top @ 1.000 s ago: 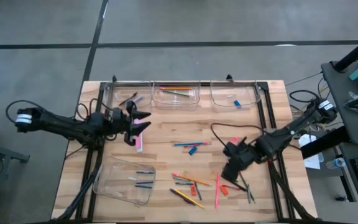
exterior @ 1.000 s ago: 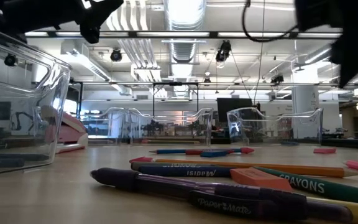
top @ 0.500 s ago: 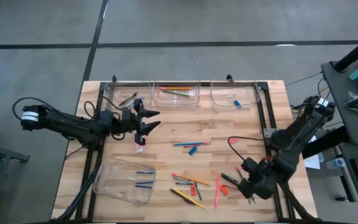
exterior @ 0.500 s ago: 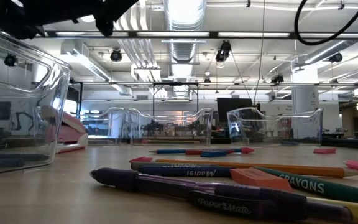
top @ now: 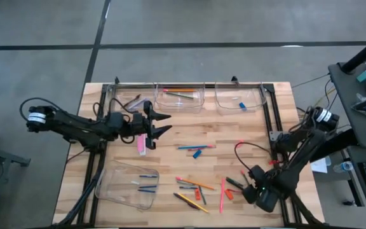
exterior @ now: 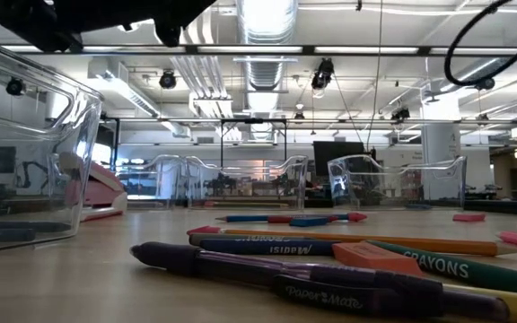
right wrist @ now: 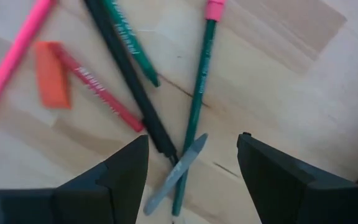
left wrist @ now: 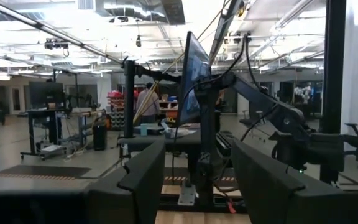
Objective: Sort crayons/erasers/pens/pencils in bins
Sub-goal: Put the gray crayon into the bottom left transparent bin
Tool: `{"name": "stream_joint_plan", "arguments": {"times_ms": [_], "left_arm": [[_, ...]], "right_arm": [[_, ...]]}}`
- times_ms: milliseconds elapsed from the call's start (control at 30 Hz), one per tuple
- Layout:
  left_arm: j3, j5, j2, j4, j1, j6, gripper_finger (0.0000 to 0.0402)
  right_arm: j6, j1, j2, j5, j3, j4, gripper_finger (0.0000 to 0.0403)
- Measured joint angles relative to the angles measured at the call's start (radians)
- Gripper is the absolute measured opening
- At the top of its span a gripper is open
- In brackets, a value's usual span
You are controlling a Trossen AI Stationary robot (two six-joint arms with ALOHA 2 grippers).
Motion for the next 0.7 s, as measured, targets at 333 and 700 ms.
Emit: {"name": "stream_joint_plan", "arguments": {"times_ms": [333,700], "left_arm": [[0.003,0.000,0.026,0.001,-0.001,-0.010,0.0173],[0.003,0.000,0.049,0.003,-0.007,-0.063,0.0173]], "right_arm": [[0.151,0.069,0.031,-0.009,-0.010,0.003,0.0205],[0.243,0.155,0.031,0.124,-0.060,0.082,0.0189]]}}
